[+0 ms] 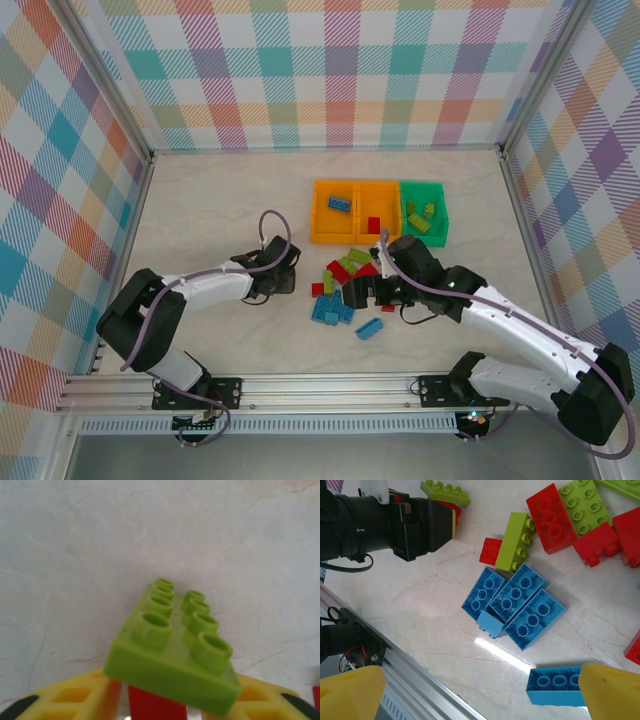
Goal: Sort the legos into containers by color
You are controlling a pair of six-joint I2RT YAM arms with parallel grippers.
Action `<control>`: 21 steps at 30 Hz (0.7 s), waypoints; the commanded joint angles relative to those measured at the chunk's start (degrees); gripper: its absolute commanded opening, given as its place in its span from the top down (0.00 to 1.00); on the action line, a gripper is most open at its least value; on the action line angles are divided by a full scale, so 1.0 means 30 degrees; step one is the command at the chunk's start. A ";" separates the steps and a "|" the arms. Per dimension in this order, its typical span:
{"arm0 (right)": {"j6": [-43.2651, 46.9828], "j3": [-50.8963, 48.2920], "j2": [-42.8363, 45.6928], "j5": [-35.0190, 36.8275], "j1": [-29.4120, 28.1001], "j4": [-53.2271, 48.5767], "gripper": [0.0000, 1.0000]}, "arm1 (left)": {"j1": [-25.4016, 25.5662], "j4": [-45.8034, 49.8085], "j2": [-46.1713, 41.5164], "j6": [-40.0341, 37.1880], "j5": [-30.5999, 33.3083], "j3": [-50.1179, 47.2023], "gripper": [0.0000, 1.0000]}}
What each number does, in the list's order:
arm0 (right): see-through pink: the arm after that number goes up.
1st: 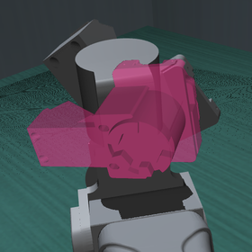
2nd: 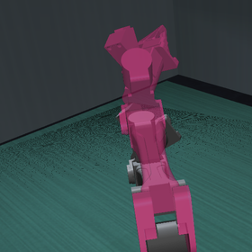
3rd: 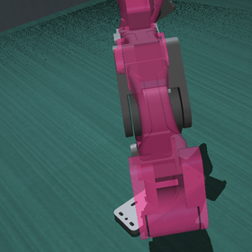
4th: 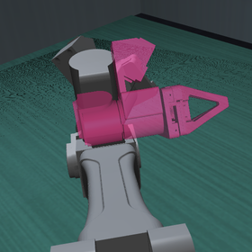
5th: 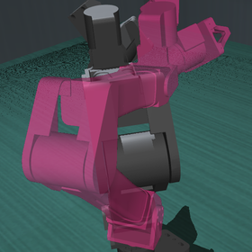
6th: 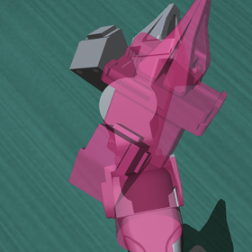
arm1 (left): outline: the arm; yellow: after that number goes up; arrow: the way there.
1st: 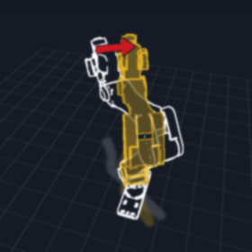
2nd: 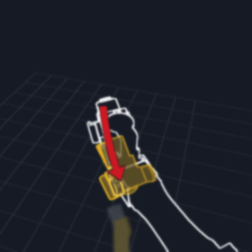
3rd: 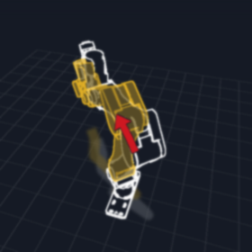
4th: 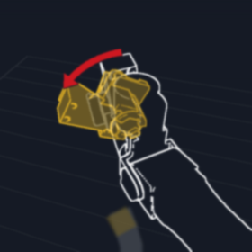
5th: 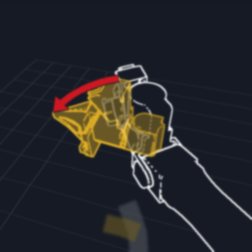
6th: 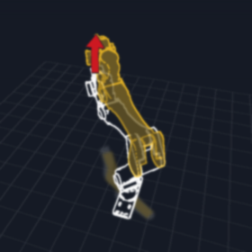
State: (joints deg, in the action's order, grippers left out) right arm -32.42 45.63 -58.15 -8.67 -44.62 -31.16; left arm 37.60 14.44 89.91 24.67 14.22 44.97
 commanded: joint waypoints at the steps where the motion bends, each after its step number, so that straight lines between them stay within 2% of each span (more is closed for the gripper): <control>1: -0.0290 -0.0041 0.0550 0.0604 -0.0068 0.0199 0.00 | -0.0206 -0.1224 0.0177 -0.0057 0.0171 0.0078 0.66; 5: -0.0452 -0.0037 0.1429 0.1981 -0.0068 0.0083 0.00 | -0.0201 -0.1283 -0.0293 -0.0135 -0.0241 -0.0110 0.80; 8: -0.0525 -0.0179 0.2103 0.2715 -0.0035 0.0076 0.00 | -0.0201 -0.0472 -0.1134 -0.0158 -0.0736 -0.0214 0.85; 14: -0.0778 -0.0473 0.2929 0.3309 0.0027 0.0357 0.00 | 0.0108 0.2905 -0.5041 0.0728 -0.1695 -0.0509 0.86; 17: -0.0864 -0.0447 0.3046 0.3624 0.0079 0.0420 0.00 | 0.0536 0.4270 -0.6967 0.0713 -0.3054 0.0081 0.86; 21: -0.1030 -0.0301 0.3631 0.4968 0.0132 0.0441 0.00 | 0.2017 0.3092 -0.8507 0.0385 -0.4490 0.1282 0.86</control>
State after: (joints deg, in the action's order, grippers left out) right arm -34.30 44.86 -49.25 2.31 -44.60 -30.94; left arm 40.99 23.90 66.13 26.11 5.69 45.25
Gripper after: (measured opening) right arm 0.996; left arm 0.227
